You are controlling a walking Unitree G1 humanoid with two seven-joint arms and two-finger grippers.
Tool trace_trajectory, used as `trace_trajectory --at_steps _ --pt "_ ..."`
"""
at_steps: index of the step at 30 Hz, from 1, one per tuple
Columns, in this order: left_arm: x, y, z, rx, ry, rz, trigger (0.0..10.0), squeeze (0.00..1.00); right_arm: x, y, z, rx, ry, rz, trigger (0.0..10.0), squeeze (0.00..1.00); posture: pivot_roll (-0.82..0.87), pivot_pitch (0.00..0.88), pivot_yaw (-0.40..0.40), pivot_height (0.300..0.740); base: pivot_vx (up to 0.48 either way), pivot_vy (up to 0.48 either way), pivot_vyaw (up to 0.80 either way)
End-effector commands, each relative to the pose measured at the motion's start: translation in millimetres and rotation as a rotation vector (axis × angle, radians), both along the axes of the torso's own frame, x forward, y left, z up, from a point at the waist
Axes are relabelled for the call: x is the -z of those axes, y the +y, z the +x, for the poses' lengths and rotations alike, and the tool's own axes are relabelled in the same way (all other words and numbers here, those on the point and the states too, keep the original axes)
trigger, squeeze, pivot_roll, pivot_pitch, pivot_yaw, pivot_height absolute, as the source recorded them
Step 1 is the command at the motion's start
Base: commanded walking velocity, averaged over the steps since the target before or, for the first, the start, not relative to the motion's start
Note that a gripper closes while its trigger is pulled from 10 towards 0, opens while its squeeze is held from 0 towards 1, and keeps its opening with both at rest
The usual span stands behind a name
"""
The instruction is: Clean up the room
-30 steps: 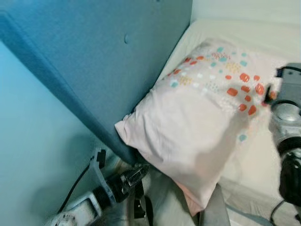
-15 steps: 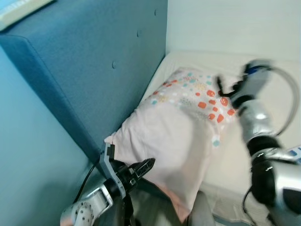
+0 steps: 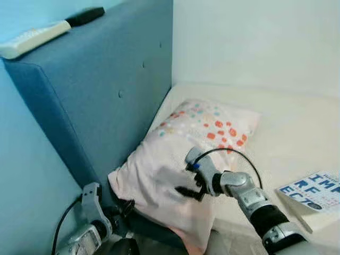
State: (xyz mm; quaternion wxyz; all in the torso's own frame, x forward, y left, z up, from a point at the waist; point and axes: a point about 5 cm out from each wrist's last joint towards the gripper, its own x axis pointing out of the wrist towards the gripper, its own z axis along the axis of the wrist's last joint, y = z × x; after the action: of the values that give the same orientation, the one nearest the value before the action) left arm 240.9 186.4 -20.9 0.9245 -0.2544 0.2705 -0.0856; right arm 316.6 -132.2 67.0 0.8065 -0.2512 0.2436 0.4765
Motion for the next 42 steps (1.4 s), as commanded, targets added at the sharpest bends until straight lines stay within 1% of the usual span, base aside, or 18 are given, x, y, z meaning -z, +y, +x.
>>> trace_trajectory --at_steps 1,2,4,9,10,13,18,19,21,23,28,29,30,34,36,39,41,42 --pt "12 9.0 -12.3 -0.002 0.058 0.064 10.0 0.00 16 6.7 -15.8 -0.076 0.055 -0.096 10.0 0.00 -0.11 0.020 0.007 0.611 0.000 0.000 0.00" --pt "12 9.0 -12.3 -0.002 0.058 0.064 10.0 0.00 16 6.7 -15.8 -0.076 0.055 -0.096 10.0 0.00 -0.11 0.020 0.007 0.611 0.000 0.000 0.00" --pt "21 11.0 -19.4 -0.011 0.092 0.085 10.0 0.00 33 17.0 -30.1 -0.125 0.074 -0.221 10.0 0.00 -0.12 0.017 0.000 0.611 0.000 0.000 0.00" --pt "25 8.2 -18.8 -0.017 0.091 0.090 10.0 0.00 44 31.2 -43.0 -0.114 0.103 -0.319 10.0 0.00 -0.12 0.021 -0.011 0.611 0.000 0.000 0.00" --pt "26 7.0 -18.9 -0.015 0.090 0.090 10.0 0.00 50 32.6 -44.7 -0.111 0.080 -0.385 10.0 0.00 -0.11 0.025 -0.016 0.611 0.000 0.000 0.00" --pt "27 6.3 -19.0 -0.014 0.089 0.092 10.0 0.00 53 32.6 -45.9 -0.111 0.056 -0.435 10.0 0.00 -0.11 0.025 -0.016 0.611 0.000 0.000 0.00" --pt "30 4.0 -22.8 0.000 0.087 0.093 10.0 0.00 66 38.3 -38.6 -0.045 -0.134 -0.569 10.0 0.00 -0.10 0.038 -0.024 0.611 0.000 0.000 0.00" --pt "30 4.5 -24.1 0.002 0.086 0.094 10.0 0.00 69 36.9 -37.3 -0.037 -0.188 -0.620 10.0 0.00 -0.09 0.040 -0.027 0.611 0.000 0.000 0.00" --pt "30 4.5 -24.1 0.002 0.086 0.094 10.0 0.00 69 36.9 -37.3 -0.037 -0.188 -0.620 10.0 0.00 -0.09 0.040 -0.027 0.611 0.000 0.000 0.00" --pt "31 6.5 -25.2 -0.001 0.082 0.092 10.0 0.00 77 29.5 -42.1 -0.090 -0.241 -0.740 10.0 0.00 -0.09 0.041 -0.031 0.611 0.000 0.000 0.00" --pt "29 7.4 -23.2 -0.006 0.065 0.083 10.0 0.00 92 13.6 -55.9 -0.130 -0.222 -0.857 10.0 0.00 -0.08 0.037 -0.035 0.611 0.000 0.000 0.00" --pt "28 7.0 -21.2 -0.008 0.055 0.078 10.0 0.00 97 4.3 -61.2 -0.119 -0.204 -0.893 8.1 0.00 -0.08 0.037 -0.035 0.611 0.000 0.000 0.00" --pt "26 5.9 -18.8 -0.008 0.045 0.073 10.0 0.00 100 -4.8 -63.7 -0.099 -0.201 -0.926 0.0 0.00 -0.09 0.034 -0.034 0.611 0.000 0.000 0.00" --pt "23 1.4 -12.7 -0.004 0.024 0.063 10.0 0.00 101 -28.8 -62.8 -0.012 -0.226 -0.984 0.0 0.00 -0.10 0.027 -0.032 0.611 0.000 0.000 0.00" --pt "23 1.4 -12.7 -0.004 0.024 0.063 10.0 0.00 101 -28.8 -62.8 -0.012 -0.226 -0.984 0.0 0.00 -0.10 0.027 -0.032 0.611 0.000 0.000 0.00" --pt "22 -2.9 -8.6 -0.002 0.013 0.052 10.0 0.00 95 -64.8 -56.9 0.083 -0.267 -1.051 0.0 0.00 -0.11 0.019 -0.033 0.611 0.000 0.000 0.00" --pt "21 -3.7 -8.0 -0.002 0.011 0.050 10.0 0.00 93 -72.7 -55.6 0.100 -0.276 -1.065 0.0 0.00 -0.11 0.018 -0.032 0.611 0.000 0.000 0.00" --pt "21 -4.4 -7.5 -0.002 0.010 0.047 10.0 0.00 88 -84.0 -53.2 0.130 -0.292 -1.083 0.0 0.00 -0.12 0.018 -0.033 0.611 0.000 0.000 0.00"
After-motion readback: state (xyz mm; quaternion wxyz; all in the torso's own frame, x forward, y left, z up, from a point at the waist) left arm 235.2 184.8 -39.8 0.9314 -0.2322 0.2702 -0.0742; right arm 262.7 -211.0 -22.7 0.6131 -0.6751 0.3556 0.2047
